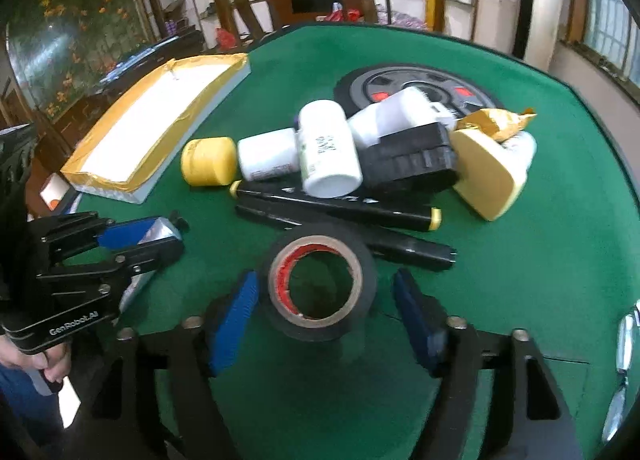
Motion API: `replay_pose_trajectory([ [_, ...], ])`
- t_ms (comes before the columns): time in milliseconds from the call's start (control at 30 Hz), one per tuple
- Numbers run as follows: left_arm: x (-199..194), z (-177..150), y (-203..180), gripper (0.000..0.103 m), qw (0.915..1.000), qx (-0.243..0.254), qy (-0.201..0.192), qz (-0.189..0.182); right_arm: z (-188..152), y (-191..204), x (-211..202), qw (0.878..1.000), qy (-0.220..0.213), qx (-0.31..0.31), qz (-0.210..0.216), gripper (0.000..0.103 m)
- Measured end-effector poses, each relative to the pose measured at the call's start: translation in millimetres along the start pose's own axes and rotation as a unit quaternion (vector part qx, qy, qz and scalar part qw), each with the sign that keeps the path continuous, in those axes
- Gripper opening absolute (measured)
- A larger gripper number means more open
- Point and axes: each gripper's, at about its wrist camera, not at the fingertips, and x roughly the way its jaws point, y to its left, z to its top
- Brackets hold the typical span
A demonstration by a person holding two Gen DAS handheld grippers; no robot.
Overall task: Organize rigid objects
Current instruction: 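Grasp the black tape roll with the right gripper while the left gripper holds the tube, then carry tube and tape roll into the white tray and open both grippers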
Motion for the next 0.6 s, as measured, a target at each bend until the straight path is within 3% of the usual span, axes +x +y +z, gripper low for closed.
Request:
replay_pose_trajectory([
  [233,1.0,0.4,-1.0,0.025,1.0,0.001,-0.001,0.001,-0.6,4.1,8.3,1.0,0.009,-0.001,-0.007,0.073],
  [300,1.7,0.7,-1.3,0.024,1.0,0.0,-0.001,0.001,-1.1,1.7,10.8,1.0,0.015,0.009,-0.002,0.058],
  [600,-13.1,-1.4,1.3,0.024,0.9988,-0.019,-0.039,-0.024,-0.1,-0.8,-3.2,1.0,0.0,0.019,-0.001,0.058],
])
